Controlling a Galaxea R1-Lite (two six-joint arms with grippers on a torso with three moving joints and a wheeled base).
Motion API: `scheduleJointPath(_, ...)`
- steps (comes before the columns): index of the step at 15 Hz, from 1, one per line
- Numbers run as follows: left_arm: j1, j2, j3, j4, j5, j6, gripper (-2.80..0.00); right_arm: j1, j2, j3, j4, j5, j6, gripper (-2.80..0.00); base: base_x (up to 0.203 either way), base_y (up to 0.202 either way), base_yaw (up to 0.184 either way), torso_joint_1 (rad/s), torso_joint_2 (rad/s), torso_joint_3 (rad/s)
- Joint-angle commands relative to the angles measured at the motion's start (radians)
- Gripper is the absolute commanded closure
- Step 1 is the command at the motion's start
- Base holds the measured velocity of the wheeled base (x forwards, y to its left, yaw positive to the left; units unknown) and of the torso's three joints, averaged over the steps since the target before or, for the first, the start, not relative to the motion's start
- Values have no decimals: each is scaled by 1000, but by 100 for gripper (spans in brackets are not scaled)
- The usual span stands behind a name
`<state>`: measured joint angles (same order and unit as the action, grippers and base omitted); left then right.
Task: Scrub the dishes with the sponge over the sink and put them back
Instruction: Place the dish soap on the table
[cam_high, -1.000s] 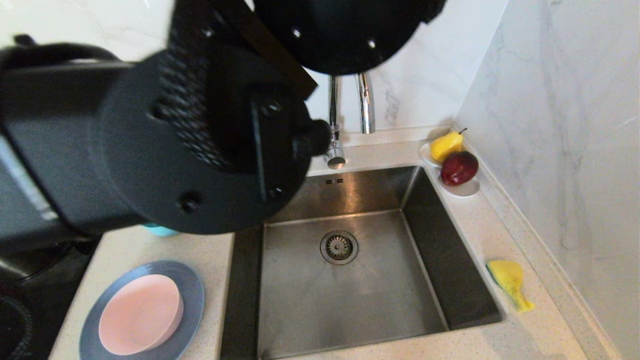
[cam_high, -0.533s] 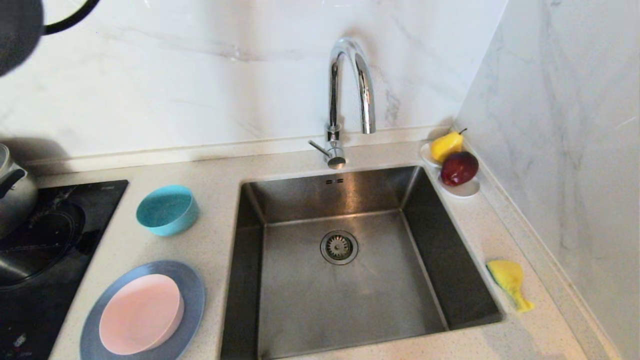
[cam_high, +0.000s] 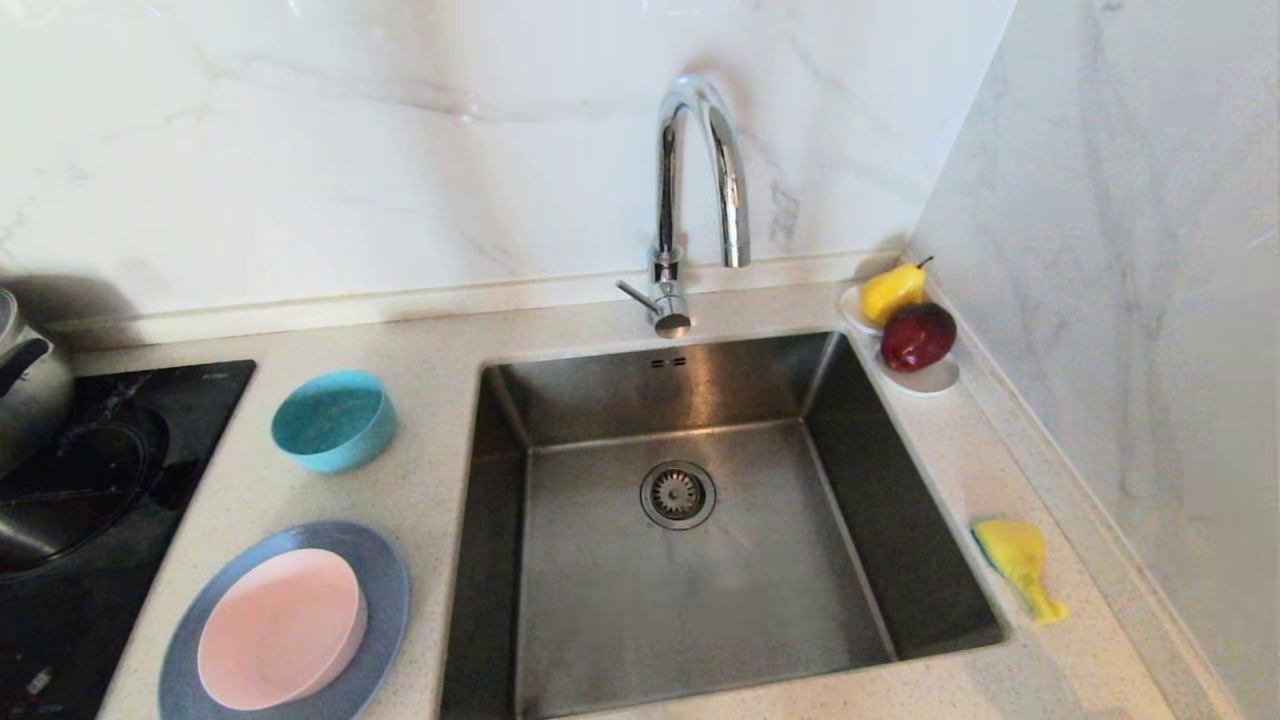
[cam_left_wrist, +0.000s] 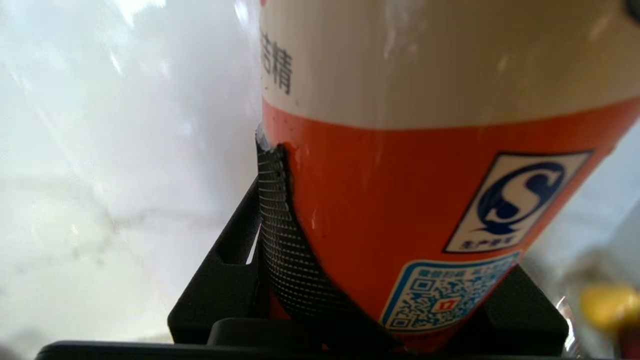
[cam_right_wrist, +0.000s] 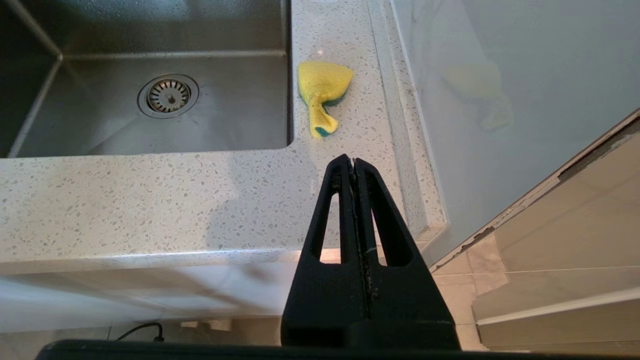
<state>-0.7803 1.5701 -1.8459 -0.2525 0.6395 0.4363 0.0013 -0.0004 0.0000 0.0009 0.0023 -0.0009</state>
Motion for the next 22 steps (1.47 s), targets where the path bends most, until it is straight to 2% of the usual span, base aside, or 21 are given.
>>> scheduleJointPath(1, 113, -92, 79, 103, -72, -153, 0, 0, 0, 0, 1, 1, -1, 0, 0, 0, 0, 0, 0, 0)
scheduleJointPath(3, 238, -135, 162, 154, -177, -252, 0, 0, 0, 0, -1, 1, -1, 0, 0, 0, 0, 0, 0, 0)
scheduleJointPath(6, 478, -147, 287, 170, -333, -429, 0, 0, -1, 0, 1, 1, -1, 0, 0, 0, 0, 0, 0, 0)
scheduleJointPath(7, 538, -144, 346, 169, -364, -484, 0, 1, -1, 0, 0, 1, -1, 0, 0, 0, 0, 0, 0, 0)
scheduleJointPath(9, 603, -128, 478, 127, -389, -534, 0, 0, -1, 0, 1, 1, -1, 0, 0, 0, 0, 0, 0, 0)
scheduleJointPath(10, 632, -113, 542, 67, -393, -542, 0, 0, 0, 0, -1, 1, -1, 0, 0, 0, 0, 0, 0, 0)
scheduleJointPath(12, 672, -31, 636, -133, -378, -550, 0, 0, 0, 0, -1, 1, -1, 0, 0, 0, 0, 0, 0, 0)
scheduleJointPath(16, 682, 175, 728, -440, -231, -558, 0, 0, 0, 0, 1, 1, -1, 0, 0, 0, 0, 0, 0, 0)
scheduleJointPath(18, 682, 263, 752, -538, -201, -560, 0, 0, -1, 0, 0, 1, 0, 0, 0, 0, 0, 0, 0, 0)
scheduleJointPath(22, 679, 380, 742, -650, -179, -551, 0, 0, 0, -1, 1, 1, -1, 0, 0, 0, 0, 0, 0, 0)
